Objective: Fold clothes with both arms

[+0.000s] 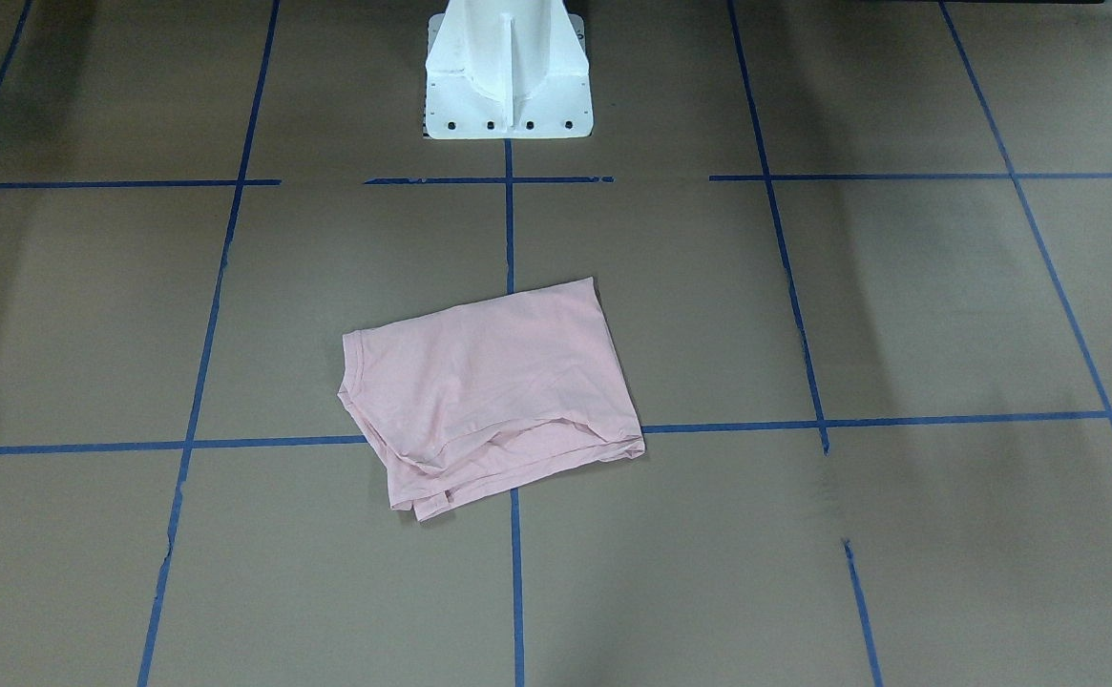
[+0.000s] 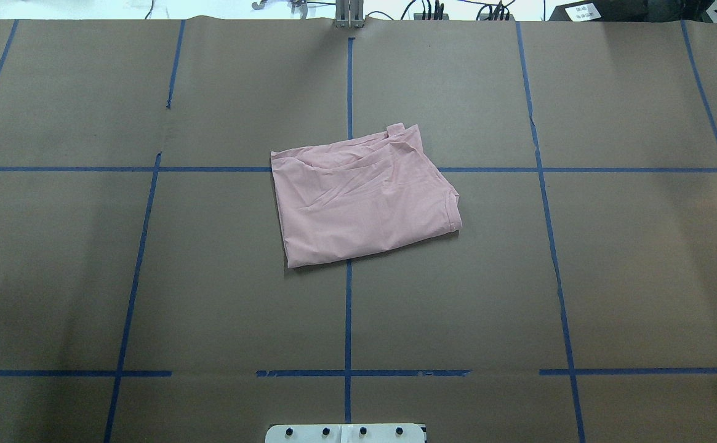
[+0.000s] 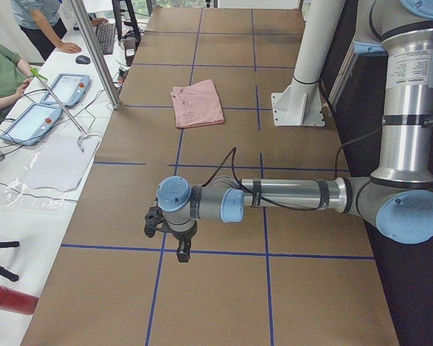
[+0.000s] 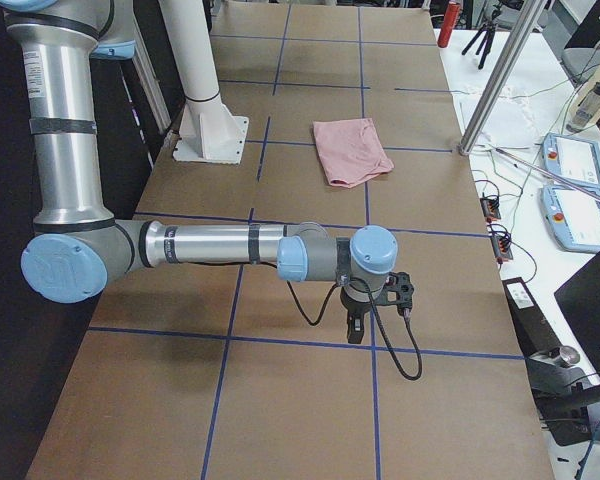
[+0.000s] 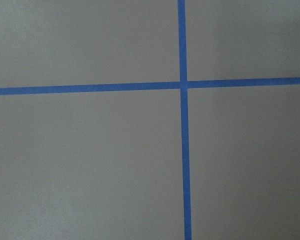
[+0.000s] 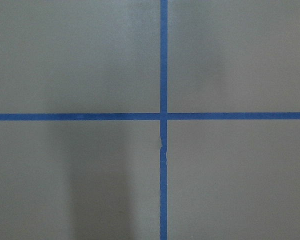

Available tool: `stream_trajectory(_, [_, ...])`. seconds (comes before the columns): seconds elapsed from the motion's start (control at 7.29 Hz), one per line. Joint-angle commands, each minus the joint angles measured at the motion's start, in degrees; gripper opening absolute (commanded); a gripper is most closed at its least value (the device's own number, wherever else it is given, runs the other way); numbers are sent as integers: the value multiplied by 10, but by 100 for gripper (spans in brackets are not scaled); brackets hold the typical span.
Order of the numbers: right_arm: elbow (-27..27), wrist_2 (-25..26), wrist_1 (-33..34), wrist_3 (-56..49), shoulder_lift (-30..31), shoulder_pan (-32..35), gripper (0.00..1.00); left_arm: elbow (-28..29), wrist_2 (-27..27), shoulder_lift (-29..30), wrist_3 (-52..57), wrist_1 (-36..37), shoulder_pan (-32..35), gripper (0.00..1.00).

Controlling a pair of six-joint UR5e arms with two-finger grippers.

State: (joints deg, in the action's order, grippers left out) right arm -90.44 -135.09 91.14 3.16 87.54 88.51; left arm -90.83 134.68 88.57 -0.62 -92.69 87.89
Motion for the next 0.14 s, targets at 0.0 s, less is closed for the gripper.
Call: stream_trajectory(0.0, [-1,-3,0,0,-1,0,100,-1,0,1,0,0,0,100])
